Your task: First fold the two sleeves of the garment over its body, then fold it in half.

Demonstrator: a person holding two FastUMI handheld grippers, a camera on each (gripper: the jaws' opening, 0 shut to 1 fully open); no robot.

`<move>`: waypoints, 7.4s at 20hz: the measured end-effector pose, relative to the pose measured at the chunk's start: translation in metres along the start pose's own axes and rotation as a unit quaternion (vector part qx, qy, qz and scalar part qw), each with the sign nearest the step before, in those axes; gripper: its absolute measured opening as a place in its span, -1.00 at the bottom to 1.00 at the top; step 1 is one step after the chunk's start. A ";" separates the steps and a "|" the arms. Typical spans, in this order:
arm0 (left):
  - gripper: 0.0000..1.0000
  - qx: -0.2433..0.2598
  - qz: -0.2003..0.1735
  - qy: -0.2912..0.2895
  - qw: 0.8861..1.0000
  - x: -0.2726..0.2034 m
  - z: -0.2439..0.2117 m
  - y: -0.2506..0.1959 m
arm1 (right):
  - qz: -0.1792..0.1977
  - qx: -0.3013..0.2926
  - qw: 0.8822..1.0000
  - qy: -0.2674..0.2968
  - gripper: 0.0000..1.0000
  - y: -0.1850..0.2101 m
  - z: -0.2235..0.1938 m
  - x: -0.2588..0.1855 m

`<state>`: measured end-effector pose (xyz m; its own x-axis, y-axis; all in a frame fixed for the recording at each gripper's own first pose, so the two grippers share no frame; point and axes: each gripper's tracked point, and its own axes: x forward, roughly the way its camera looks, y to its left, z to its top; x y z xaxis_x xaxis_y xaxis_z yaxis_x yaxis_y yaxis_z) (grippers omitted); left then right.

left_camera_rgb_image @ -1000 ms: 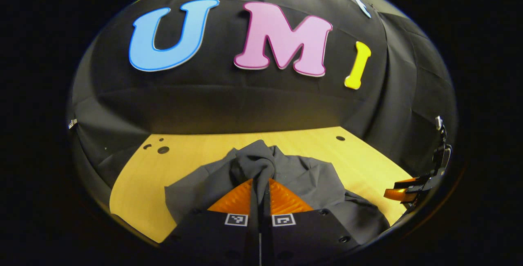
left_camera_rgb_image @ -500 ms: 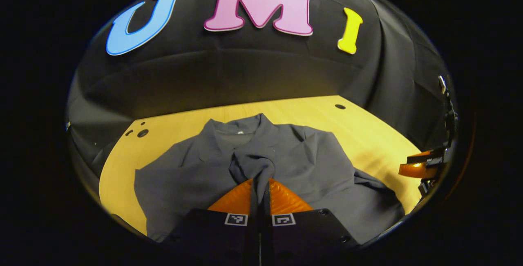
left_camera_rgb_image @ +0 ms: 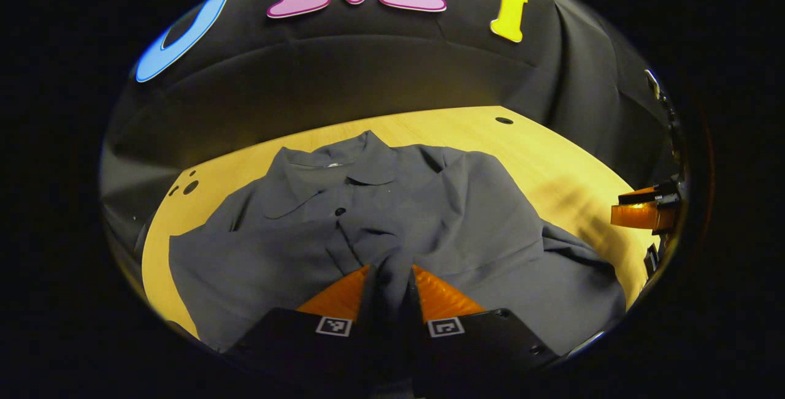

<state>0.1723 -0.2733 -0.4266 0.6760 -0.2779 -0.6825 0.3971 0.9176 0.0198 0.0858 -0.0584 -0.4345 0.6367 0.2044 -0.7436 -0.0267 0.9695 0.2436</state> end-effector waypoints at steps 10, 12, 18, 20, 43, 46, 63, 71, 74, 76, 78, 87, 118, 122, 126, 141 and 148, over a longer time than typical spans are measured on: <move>0.39 -0.042 -0.100 -0.030 0.994 -0.049 0.016 -0.041 | -0.003 0.005 1.000 -0.008 0.51 0.005 -0.007 -0.031; 0.85 -0.059 -0.096 -0.050 0.992 -0.066 0.022 -0.035 | -0.001 0.002 1.000 -0.010 0.51 0.011 -0.009 -0.038; 0.93 -0.087 -0.059 -0.067 0.992 -0.124 0.005 -0.002 | 0.016 -0.019 1.000 -0.006 0.52 0.033 -0.023 -0.069; 0.93 -0.084 -0.047 -0.069 0.993 -0.145 -0.006 0.013 | 0.032 -0.015 0.999 -0.006 0.52 0.045 -0.028 -0.083; 0.93 -0.142 0.064 0.082 0.984 -0.290 -0.238 0.165 | 0.003 -0.032 0.992 0.124 0.56 0.067 -0.182 -0.165; 0.84 -0.139 0.059 0.104 0.983 -0.287 -0.255 0.169 | 0.012 -0.027 0.990 0.140 0.56 0.077 -0.195 -0.162; 0.71 -0.082 0.053 0.162 0.982 -0.264 -0.255 0.153 | -0.006 -0.112 0.976 0.185 0.59 0.099 -0.216 -0.151; -0.84 -0.082 0.013 0.159 0.984 -0.245 -0.237 0.135 | 0.027 -0.109 0.975 0.194 -0.89 0.109 -0.215 -0.150; -0.88 -0.079 0.003 0.161 0.984 -0.246 -0.232 0.137 | 0.037 -0.076 0.978 0.189 -0.89 0.110 -0.209 -0.151; -0.89 -0.084 0.003 0.144 0.986 -0.248 -0.219 0.141 | 0.045 -0.061 0.983 0.164 -0.89 0.115 -0.191 -0.150; -0.89 -0.096 0.010 0.120 0.988 -0.251 -0.197 0.147 | 0.053 -0.059 0.987 0.142 -0.89 0.119 -0.169 -0.151; -0.89 -0.139 0.015 0.000 0.990 -0.249 -0.077 0.170 | 0.088 -0.019 0.996 0.013 -0.89 0.142 -0.036 -0.138; -0.89 -0.132 0.101 -0.136 0.977 -0.065 0.138 0.286 | 0.063 -0.012 0.989 -0.137 -0.90 0.143 0.212 0.068; -0.89 -0.135 0.113 -0.115 0.978 -0.020 0.124 0.296 | 0.057 -0.010 0.992 -0.115 -0.90 0.139 0.199 0.115; -0.90 -0.153 0.124 -0.093 0.976 0.015 0.103 0.304 | 0.055 -0.020 0.994 -0.092 -0.90 0.136 0.181 0.154; -0.75 -0.147 0.147 -0.008 0.978 0.075 0.048 0.308 | 0.024 -0.017 0.999 -0.028 -0.58 0.121 0.137 0.209; 0.78 -0.136 0.154 -0.018 0.978 0.055 0.060 0.304 | 0.007 -0.040 0.999 -0.035 0.24 0.116 0.147 0.189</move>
<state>0.3673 -0.0265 -0.4140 0.7609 0.0190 -0.6485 -0.0066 0.9997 0.0216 0.3158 0.0724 -0.4553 0.6882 0.2113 -0.6941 -0.0959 0.9748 0.2016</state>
